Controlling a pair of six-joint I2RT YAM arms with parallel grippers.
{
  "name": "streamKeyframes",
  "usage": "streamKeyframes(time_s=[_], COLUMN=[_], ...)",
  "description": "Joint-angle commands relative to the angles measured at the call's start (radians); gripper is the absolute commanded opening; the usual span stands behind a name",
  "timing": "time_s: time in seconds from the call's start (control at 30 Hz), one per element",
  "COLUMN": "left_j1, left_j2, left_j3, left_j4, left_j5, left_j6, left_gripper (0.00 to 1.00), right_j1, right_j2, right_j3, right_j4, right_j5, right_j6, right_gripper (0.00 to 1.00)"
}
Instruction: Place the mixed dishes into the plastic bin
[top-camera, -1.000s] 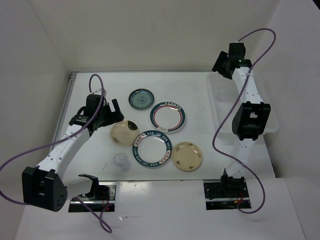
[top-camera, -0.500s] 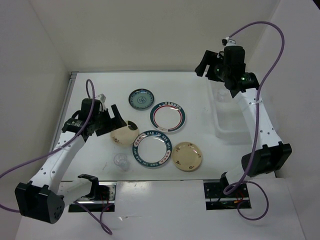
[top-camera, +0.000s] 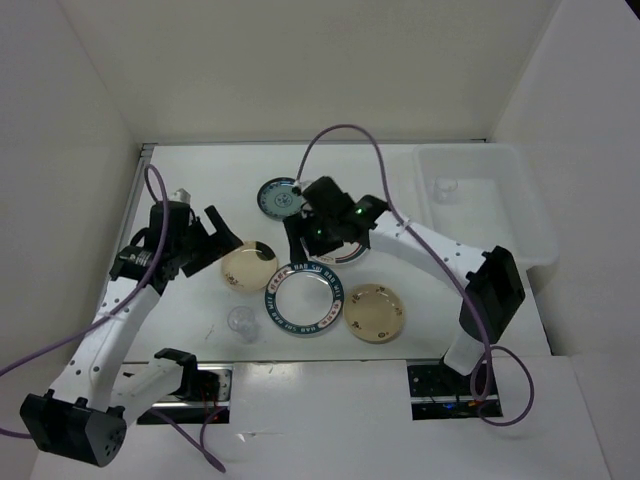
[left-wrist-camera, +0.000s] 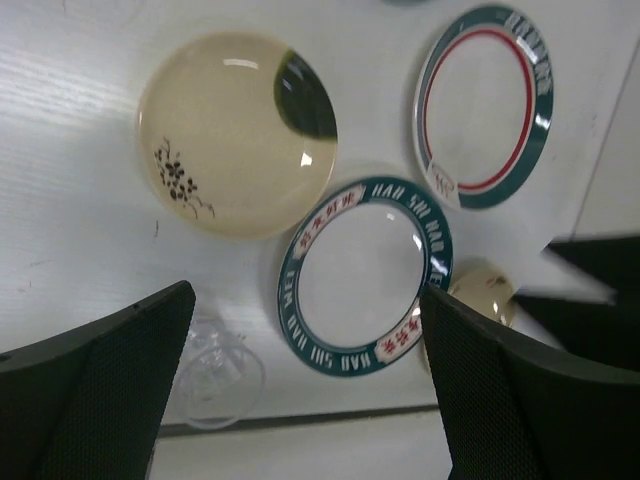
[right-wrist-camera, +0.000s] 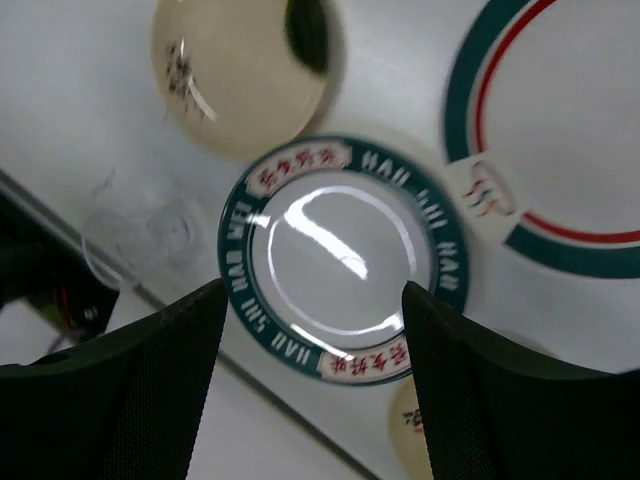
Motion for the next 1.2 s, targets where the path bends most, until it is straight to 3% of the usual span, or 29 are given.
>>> streamKeyframes(time_s=[0.0,0.17,0.33,0.67,1.17], left_j1=[0.05,0.154,0.246,0.268,0.268], left_j2=[0.012,0.044,0.044,-0.012,-0.012], left_j3=[0.04,0.127,0.164,0.079,0.04], left_j4=[0.118,0.072,0.061,0.061,0.071], left_j5=[-0.069,-0.267,-0.447,-0.476,-0.485], left_j6=[-0.071,0.033,0.067,0.098,0.127], left_gripper=[1.0,1.0,1.0,1.0,1.0], right_j1=[0.12,0.233,0.29,0.32,0.378], right_j2=[-0.042,-0.062,-0.039,0.136,0.283], right_j3=[-0.065,-0.186,-0.198,-0.085,0.044], right_j4=[-0.006,0.061,0.137,0.247,0.237], right_j5=[0.022,-0.028,-0.047,-0.056,-0.102], right_j6=[-0.007,0.022,0.044,0.085,0.067], right_gripper=[0.75,0.65,0.64,0.58,0.55])
